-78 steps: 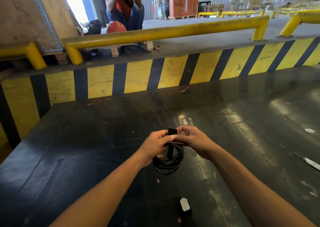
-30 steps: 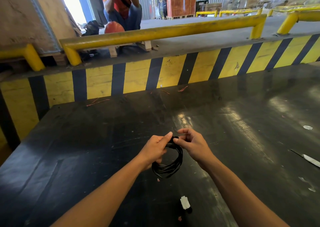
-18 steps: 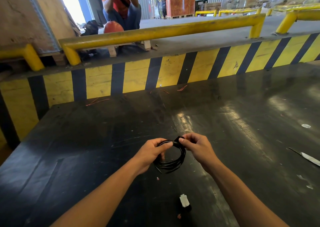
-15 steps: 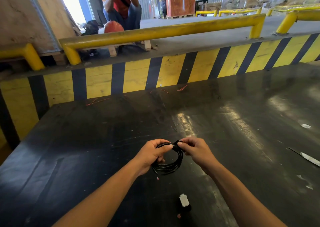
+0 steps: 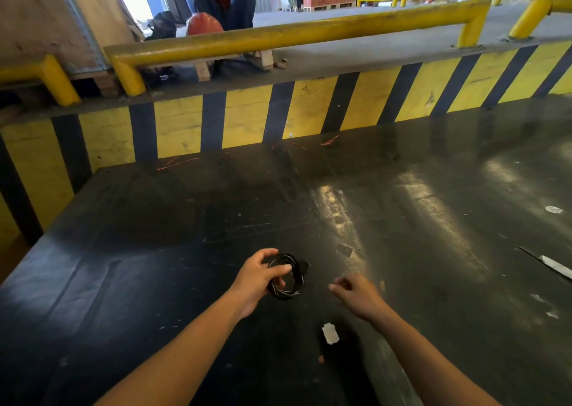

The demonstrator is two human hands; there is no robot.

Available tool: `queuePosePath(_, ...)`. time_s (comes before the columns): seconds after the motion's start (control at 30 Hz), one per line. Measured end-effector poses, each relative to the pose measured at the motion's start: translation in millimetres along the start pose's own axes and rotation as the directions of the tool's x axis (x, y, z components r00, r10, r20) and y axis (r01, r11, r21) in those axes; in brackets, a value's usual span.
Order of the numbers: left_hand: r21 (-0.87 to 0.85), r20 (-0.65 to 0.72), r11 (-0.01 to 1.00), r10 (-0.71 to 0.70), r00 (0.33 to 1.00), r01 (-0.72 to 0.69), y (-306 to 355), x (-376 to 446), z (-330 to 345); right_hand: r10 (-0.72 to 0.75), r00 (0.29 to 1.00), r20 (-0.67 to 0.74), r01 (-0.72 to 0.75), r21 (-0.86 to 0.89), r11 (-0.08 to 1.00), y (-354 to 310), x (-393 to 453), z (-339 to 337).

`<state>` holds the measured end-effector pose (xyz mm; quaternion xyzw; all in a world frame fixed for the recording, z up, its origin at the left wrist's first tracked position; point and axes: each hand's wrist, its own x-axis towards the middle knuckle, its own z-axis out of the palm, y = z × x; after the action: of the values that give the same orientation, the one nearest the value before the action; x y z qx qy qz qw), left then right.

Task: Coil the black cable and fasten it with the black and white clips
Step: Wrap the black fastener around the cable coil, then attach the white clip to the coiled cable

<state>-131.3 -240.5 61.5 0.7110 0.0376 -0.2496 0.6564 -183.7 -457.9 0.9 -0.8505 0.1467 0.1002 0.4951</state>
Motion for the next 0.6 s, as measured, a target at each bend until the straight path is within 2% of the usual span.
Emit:
queuePosePath(0.07, 0.162, -0.05, 0.987, 0.017, 0.999, -0.009, -3.7, -1.1, -4.9, 0.082, 0.988, 0.132, -0.045, -0.262, 0.964, 21.6, 1.0, 13.2)
queuePosePath(0.13, 0.265, -0.059, 0.964, 0.034, 0.998, -0.017, -8.6, -2.1, -5.4, 0.118, 0.979, 0.166, -0.035, -0.43, 0.902, 34.1, -2.7, 24.4)
queuePosePath(0.23, 0.307, -0.05, 0.951, 0.046, 0.998, -0.028, -15.0, -3.2, -3.3, 0.066, 0.989, 0.13, 0.009, -0.506, 0.863, 38.7, -8.2, 33.8)
queuePosePath(0.37, 0.317, -0.014, 0.947, 0.061, 0.998, -0.054, -17.3, -3.9, 0.7, 0.055, 0.986, 0.16, 0.036, -0.517, 0.855, 32.4, -7.9, 37.0)
queuePosePath(0.43, 0.363, 0.013, 0.928, 0.08, 0.997, -0.079, -16.3, -4.1, 4.2, 0.102, 0.987, 0.122, -0.051, -0.367, 0.929, 26.0, -5.0, 33.0)
queuePosePath(0.5, 0.401, 0.031, 0.911, 0.096, 0.995, -0.101, -13.5, -5.0, 8.1, 0.147, 0.984, 0.104, -0.149, 0.016, 0.989, 11.6, -2.5, 20.8)
queuePosePath(0.57, 0.411, 0.067, 0.907, 0.071, 0.995, -0.092, -9.6, -7.0, 12.1, 0.12, 0.988, 0.095, -0.147, 0.386, 0.911, -8.3, -3.4, 3.2)
queuePosePath(0.6, 0.399, 0.097, 0.913, 0.045, 0.994, -0.08, -8.0, -7.9, 14.3, 0.094, 0.992, 0.081, -0.122, 0.487, 0.865, -18.6, -5.2, -6.2)
